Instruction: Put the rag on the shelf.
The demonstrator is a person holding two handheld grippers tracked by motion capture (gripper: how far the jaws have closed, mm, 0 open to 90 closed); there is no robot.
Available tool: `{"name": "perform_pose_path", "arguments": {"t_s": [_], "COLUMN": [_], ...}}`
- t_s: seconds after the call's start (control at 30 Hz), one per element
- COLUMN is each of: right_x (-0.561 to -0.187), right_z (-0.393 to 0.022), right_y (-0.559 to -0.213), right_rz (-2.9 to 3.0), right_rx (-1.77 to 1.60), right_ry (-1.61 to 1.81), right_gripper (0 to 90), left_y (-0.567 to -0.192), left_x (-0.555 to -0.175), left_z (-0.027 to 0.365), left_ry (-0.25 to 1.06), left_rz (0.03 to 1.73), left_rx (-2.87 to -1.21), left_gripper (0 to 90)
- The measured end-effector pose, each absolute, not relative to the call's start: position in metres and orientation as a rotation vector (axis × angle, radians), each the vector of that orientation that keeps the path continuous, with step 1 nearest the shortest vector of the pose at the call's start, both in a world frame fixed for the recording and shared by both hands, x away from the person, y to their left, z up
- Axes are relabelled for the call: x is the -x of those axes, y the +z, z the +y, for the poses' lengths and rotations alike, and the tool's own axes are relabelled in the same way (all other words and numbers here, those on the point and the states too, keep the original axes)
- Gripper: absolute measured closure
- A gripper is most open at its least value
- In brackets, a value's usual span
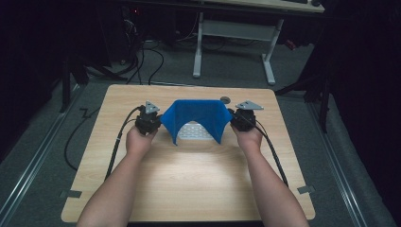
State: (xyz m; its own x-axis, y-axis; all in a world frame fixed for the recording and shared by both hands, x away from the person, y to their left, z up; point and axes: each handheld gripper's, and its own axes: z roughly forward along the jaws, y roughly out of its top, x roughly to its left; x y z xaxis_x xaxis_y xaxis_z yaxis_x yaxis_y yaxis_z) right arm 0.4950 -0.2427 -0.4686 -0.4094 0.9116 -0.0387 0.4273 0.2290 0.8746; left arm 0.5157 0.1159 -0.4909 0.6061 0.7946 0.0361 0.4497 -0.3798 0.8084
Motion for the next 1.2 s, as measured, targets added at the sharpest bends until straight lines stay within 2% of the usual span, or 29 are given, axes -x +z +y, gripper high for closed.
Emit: {"name": "perform_pose_path", "arguments": {"t_s": [0.6,0.73,0.83,1.0,1.2], "right_x": [-0.488,-0.486,-0.485,-0.483,-0.478], "right_z": [-0.245,-0.243,-0.244,-0.249,-0.253], "right_y": [-0.493,-0.492,-0.489,-0.484,-0.476], "right_rz": [1.982,1.986,1.968,1.954,1.929], "right_rx": [-1.272,-1.258,-1.272,-1.287,-1.289], "right_ry": [1.077,1.069,1.064,1.048,1.042], "right_gripper": [87.2,82.9,73.7,66.0,62.0], "left_y": [-0.509,-0.509,-0.507,-0.502,-0.498], "left_x": [-0.507,-0.505,-0.503,-0.501,-0.498], "left_z": [0.112,0.115,0.117,0.123,0.129], "left_ry": [0.501,0.483,0.505,0.527,0.533], "left_rz": [0.987,1.003,1.007,1.037,1.053], "left_rx": [-2.059,-2.032,-2.026,-1.991,-1.971], "left_gripper": [88.6,87.6,76.0,64.5,62.3]}}
